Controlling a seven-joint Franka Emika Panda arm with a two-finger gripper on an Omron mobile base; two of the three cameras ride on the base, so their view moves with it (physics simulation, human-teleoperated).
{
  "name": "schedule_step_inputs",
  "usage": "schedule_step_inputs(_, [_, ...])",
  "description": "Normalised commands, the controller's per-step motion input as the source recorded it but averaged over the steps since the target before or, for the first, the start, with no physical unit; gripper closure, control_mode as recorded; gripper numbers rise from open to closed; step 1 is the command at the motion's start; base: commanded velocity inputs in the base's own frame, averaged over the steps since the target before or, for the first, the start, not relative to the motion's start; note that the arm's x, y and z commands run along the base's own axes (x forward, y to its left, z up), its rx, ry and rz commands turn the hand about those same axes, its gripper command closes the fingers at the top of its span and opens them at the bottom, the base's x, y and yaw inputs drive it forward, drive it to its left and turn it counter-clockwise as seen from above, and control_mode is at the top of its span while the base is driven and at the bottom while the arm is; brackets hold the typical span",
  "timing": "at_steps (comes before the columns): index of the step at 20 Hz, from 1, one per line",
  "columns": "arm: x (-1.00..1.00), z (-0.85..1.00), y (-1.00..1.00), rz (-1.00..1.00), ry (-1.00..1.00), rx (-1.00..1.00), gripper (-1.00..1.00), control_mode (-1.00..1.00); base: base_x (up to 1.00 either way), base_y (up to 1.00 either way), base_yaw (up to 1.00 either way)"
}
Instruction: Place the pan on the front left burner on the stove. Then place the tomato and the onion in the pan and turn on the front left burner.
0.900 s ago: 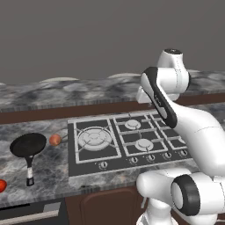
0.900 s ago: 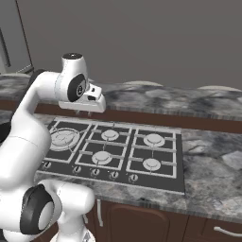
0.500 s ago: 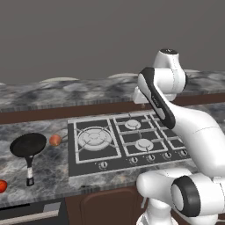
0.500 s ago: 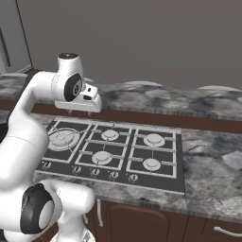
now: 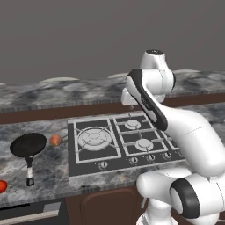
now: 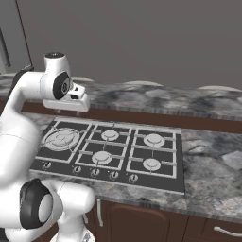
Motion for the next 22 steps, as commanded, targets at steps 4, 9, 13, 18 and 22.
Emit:
schedule_step_inputs(4, [-0.01, -0.04, 0.50, 0.00, 0.03, -0.01, -1.00, -1.00, 0.00, 0.00, 0.00])
schedule_step_inputs(9, [-0.05, -0.02, 0.52, 0.00, 0.01, -0.01, -1.00, -1.00, 0.00, 0.00, 0.00])
schedule_step_inputs(13, [-0.03, -0.02, 0.49, 0.00, 0.01, -0.01, -1.00, -1.00, 0.00, 0.00, 0.00])
schedule_step_inputs(18, [0.00, -0.06, 0.44, 0.00, 0.01, 0.00, -1.00, -1.00, 0.00, 0.00, 0.00])
schedule_step_inputs(22, [0.00, -0.10, 0.47, 0.00, 0.03, -0.02, -1.00, -1.00, 0.00, 0.00, 0.00])
